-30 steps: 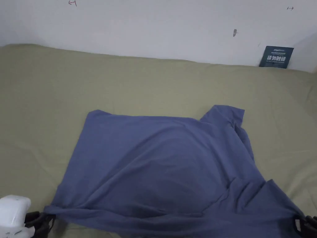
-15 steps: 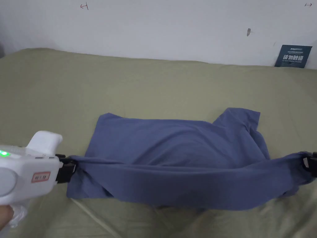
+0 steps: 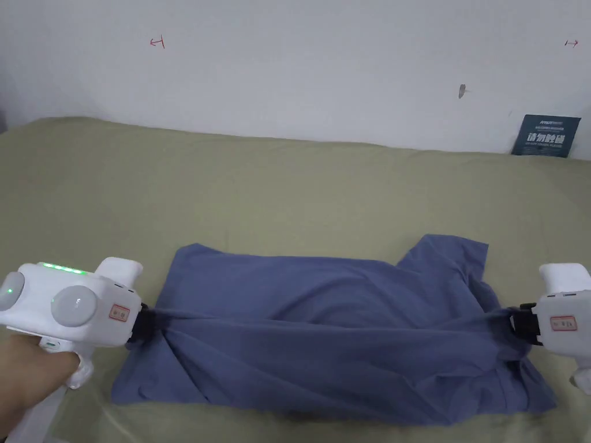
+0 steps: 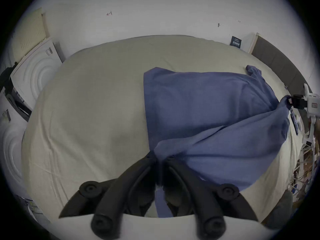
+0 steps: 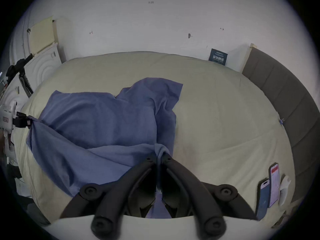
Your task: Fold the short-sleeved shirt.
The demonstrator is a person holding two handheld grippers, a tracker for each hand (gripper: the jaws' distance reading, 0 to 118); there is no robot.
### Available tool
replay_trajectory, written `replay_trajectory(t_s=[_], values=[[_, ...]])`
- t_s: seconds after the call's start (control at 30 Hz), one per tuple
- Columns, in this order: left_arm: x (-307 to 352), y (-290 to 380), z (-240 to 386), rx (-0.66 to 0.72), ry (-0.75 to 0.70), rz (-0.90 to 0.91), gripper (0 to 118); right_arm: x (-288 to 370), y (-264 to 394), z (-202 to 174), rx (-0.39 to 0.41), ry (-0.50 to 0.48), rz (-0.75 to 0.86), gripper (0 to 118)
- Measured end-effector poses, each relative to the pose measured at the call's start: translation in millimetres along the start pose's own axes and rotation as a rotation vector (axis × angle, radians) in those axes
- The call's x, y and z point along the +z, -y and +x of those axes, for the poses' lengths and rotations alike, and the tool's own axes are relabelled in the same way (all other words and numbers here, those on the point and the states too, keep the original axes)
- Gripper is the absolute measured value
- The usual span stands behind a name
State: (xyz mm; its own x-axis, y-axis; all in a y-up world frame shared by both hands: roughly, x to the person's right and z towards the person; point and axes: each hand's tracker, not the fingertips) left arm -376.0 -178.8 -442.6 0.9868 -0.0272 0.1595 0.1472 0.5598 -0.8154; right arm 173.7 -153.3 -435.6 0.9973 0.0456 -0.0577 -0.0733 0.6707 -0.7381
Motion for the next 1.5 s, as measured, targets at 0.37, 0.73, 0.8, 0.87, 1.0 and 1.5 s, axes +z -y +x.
replay_trajectory(t_s=[0.37,0.73,0.8,0.87,1.0,1.5], values=[[115,79,30,0.095,-0.064,0.485,87,129,64,-11,-0.113,-0.062,0.427,81],[137,183,73,0.088,-0.014,0.384,0,187,164,-51,-0.155,0.034,0.417,0],[126,186,66,0.136,-0.016,0.354,0,185,168,-51,-0.145,0.041,0.398,0],[115,181,56,0.187,-0.008,0.332,0,182,172,-50,-0.13,0.045,0.391,0],[85,149,36,0.203,0.044,0.242,31,174,168,-48,-0.106,0.038,0.372,0],[17,84,26,0.166,-0.011,0.074,38,112,140,-15,-0.132,0.034,0.217,2]])
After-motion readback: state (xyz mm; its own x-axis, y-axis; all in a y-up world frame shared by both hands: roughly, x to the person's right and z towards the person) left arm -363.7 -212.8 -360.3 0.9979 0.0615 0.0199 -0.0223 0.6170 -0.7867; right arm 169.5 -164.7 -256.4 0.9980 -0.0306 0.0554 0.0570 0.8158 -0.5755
